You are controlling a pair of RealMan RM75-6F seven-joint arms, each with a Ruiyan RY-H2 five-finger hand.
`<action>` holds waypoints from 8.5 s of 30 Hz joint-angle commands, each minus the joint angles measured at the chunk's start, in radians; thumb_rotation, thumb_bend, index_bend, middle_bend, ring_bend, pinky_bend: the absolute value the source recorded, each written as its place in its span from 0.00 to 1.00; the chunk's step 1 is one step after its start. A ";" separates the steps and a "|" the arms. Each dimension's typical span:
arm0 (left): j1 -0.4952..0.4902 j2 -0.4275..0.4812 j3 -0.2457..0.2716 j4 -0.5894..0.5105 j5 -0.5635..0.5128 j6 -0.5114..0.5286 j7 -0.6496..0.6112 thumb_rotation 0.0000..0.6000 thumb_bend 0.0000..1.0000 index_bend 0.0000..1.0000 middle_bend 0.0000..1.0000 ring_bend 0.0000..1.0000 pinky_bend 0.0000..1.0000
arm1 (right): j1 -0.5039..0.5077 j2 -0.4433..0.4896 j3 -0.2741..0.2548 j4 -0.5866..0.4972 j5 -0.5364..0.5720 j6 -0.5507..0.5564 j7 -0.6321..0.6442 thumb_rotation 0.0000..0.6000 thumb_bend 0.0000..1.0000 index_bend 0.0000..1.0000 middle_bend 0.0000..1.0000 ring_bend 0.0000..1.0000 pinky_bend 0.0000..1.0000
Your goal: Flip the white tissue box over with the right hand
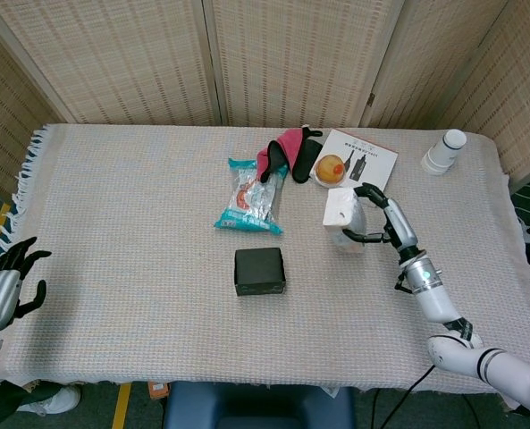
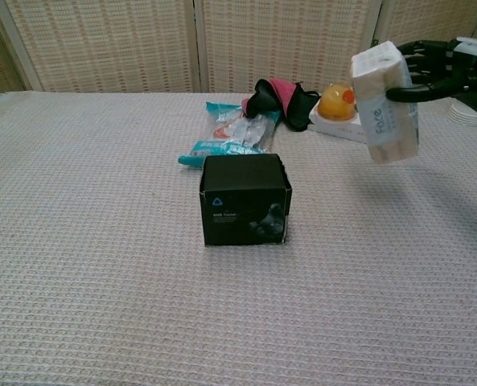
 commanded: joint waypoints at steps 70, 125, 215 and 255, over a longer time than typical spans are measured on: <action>-0.010 -0.020 -0.001 0.006 -0.007 -0.009 0.052 1.00 0.56 0.22 0.00 0.00 0.12 | -0.085 -0.243 -0.266 0.679 -0.249 0.118 0.547 1.00 0.18 0.00 0.00 0.00 0.00; -0.005 0.009 0.003 -0.055 -0.015 -0.006 0.089 1.00 0.56 0.23 0.00 0.00 0.12 | 0.229 0.501 -0.082 -0.732 0.814 -0.251 -1.416 1.00 0.16 0.00 0.00 0.00 0.00; -0.008 0.000 -0.007 -0.029 -0.044 -0.024 0.091 1.00 0.55 0.22 0.00 0.00 0.12 | 0.036 -0.296 -0.221 0.708 -0.230 -0.066 0.465 1.00 0.23 0.43 0.37 0.24 0.00; -0.010 -0.002 -0.004 -0.037 -0.043 -0.027 0.107 1.00 0.55 0.22 0.00 0.00 0.12 | -0.004 0.135 -0.186 0.030 -0.128 -0.087 -0.265 1.00 0.03 0.00 0.00 0.00 0.00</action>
